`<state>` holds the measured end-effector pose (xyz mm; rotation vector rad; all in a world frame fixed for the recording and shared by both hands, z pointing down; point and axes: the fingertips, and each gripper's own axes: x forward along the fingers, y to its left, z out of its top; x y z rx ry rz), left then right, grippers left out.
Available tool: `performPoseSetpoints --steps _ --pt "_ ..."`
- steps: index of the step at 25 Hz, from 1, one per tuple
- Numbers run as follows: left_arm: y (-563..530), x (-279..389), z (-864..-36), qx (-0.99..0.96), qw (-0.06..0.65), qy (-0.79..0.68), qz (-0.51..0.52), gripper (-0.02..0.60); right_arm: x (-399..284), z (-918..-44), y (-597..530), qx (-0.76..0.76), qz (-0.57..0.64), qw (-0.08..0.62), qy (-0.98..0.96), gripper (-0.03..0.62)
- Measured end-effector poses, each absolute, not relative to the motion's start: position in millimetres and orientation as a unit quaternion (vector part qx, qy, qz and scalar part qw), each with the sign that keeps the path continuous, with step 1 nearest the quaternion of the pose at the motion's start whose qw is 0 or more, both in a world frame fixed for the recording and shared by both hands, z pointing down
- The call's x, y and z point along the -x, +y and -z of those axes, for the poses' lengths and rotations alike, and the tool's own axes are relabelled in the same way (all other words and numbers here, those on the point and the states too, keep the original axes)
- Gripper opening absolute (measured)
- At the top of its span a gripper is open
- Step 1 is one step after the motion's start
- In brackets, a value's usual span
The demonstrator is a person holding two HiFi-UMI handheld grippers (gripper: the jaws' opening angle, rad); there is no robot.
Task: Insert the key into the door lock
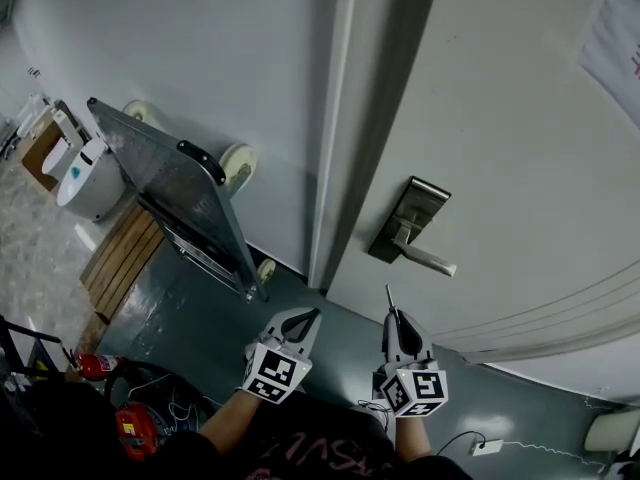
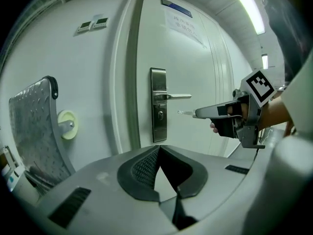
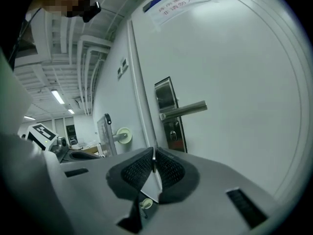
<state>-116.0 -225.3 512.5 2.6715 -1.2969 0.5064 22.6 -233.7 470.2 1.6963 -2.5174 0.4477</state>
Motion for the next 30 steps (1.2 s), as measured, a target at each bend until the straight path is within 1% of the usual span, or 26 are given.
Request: performPoseSetpoints --steps 6,20,30 --pt "-229.9 116.7 -510.4 -0.908 0.05 -0.383 -0.164 0.012 -13.4 -467.0 -227.5 -0.584 -0.144 0.029 -0.798 0.08" --pt "-216.1 116.3 -516.7 -0.932 0.045 -0.323 -0.157 0.012 -0.2 -463.8 -201.2 -0.621 -0.135 0.027 -0.771 0.08" --pt "-221.0 126.4 -512.0 -0.931 0.029 -0.334 -0.147 0.012 11.1 -454.5 -206.0 -0.617 -0.109 0.019 -0.779 0.08"
